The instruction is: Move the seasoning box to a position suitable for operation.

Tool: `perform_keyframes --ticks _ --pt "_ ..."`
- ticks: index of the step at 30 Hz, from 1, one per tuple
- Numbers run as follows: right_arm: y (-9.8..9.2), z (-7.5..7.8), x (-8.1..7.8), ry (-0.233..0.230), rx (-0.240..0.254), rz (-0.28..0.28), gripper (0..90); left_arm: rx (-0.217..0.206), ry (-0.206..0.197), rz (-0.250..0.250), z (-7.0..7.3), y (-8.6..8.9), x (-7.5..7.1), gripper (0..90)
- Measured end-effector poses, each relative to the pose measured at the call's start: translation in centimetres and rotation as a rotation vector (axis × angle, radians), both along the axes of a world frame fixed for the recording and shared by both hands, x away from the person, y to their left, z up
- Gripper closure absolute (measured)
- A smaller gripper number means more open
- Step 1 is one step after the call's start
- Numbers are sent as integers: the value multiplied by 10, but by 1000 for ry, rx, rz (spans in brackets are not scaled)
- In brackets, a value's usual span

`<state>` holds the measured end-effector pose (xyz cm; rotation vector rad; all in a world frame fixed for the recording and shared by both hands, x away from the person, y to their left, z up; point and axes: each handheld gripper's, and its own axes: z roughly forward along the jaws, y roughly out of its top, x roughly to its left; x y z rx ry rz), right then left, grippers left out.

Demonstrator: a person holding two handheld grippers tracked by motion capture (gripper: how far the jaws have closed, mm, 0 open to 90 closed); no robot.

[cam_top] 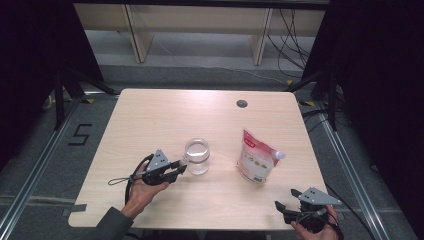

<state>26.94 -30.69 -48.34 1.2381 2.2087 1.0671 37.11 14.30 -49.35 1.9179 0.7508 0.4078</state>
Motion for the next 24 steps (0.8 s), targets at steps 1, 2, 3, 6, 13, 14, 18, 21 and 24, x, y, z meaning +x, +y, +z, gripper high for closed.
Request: perform_keyframes --ticks 1,2,3,6,13,14,18,21,24 --pt "0 0 0 -3 -3 2 286 4 -4 -12 0 0 -2 730" --pt "-2 0 2 -34 -24 19 286 4 -6 -25 0 0 -6 730" --pt "-2 0 2 -44 -28 17 286 5 -6 -36 0 0 -9 730" --pt "0 0 0 -1 -1 2 286 11 -21 -79 -1 1 -15 730" --pt "-1 0 1 -18 -9 16 286 -17 5 -174 -3 2 -29 729" --pt "-1 -1 2 -32 -16 19 286 -8 -4 -178 -3 2 -30 729" --pt "3 -1 0 -2 1 14 286 -5 -13 -229 -3 0 -37 730" --pt "1 -2 2 -23 -20 32 286 -5 -16 -271 -3 0 -40 731" --pt "0 -2 3 -27 -23 33 286 -17 -8 -290 -4 -1 -43 734"
